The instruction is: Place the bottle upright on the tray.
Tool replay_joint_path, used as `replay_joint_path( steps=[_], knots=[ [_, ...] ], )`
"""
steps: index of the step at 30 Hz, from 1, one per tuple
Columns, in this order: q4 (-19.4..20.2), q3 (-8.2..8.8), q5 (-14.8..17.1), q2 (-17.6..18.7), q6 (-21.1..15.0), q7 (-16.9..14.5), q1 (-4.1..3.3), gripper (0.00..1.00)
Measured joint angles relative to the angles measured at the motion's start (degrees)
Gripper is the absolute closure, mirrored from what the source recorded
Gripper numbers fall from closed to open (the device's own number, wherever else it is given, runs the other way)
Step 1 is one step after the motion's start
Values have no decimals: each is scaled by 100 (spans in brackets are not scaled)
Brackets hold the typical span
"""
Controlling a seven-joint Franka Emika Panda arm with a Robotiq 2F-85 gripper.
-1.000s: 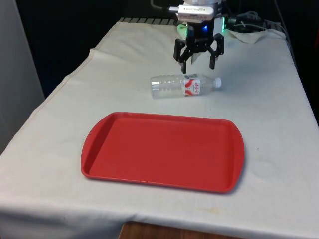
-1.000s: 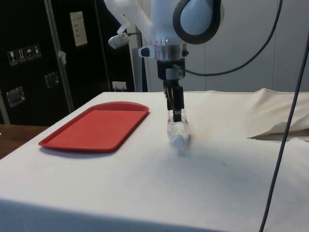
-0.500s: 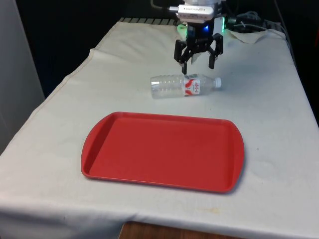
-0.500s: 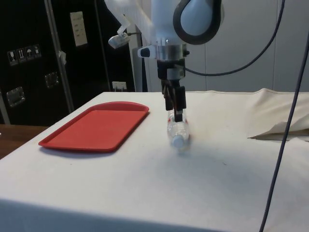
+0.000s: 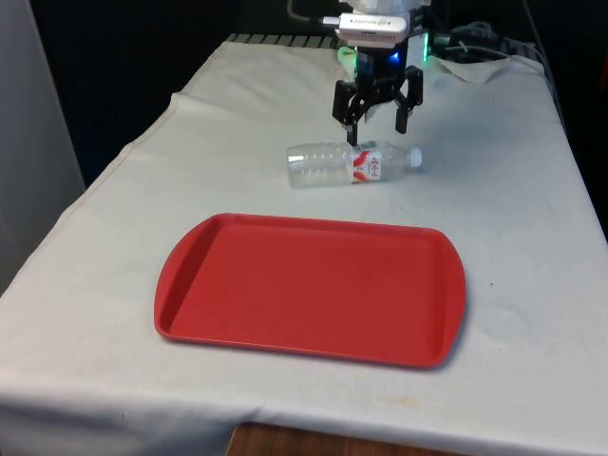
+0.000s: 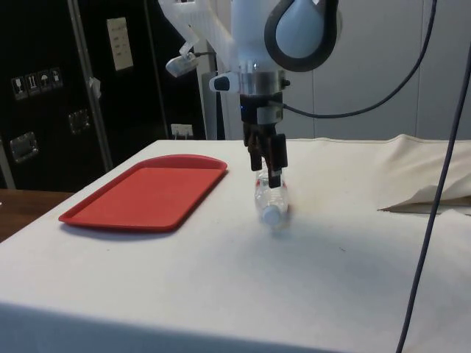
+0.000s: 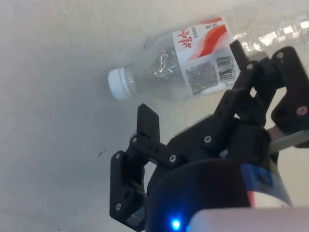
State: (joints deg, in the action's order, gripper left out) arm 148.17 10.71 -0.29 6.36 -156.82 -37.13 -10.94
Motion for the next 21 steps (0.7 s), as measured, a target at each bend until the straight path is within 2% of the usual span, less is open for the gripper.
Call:
replay_joint_path(
  steps=[21],
  knots=[
    [0, 17, 6, -80, -11, -384, 17, 0]
  ],
)
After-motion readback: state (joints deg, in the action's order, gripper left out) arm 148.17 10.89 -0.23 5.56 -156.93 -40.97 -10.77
